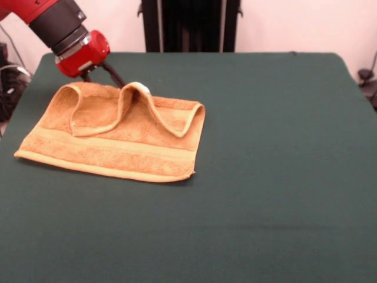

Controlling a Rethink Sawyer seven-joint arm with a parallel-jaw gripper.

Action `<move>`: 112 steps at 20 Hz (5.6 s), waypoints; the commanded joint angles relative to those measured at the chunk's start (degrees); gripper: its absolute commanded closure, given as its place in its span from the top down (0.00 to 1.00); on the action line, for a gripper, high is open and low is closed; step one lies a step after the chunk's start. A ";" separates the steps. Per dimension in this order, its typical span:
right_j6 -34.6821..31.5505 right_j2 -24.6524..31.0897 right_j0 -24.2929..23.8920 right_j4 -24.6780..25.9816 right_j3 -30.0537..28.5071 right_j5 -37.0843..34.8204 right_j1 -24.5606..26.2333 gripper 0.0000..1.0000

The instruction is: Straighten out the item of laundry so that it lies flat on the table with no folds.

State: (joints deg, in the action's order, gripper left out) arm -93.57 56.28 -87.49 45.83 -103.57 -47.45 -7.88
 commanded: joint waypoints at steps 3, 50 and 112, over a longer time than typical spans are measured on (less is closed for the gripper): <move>20.02 -1.01 3.16 0.34 -0.70 -4.26 1.95 1.00; -3.02 -14.01 38.66 -19.80 8.82 5.95 -18.25 1.00; 5.70 -10.60 40.69 -26.24 23.29 -9.79 -17.78 1.00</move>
State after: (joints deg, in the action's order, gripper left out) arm -93.66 47.72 -46.56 19.31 -77.29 -52.66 -24.32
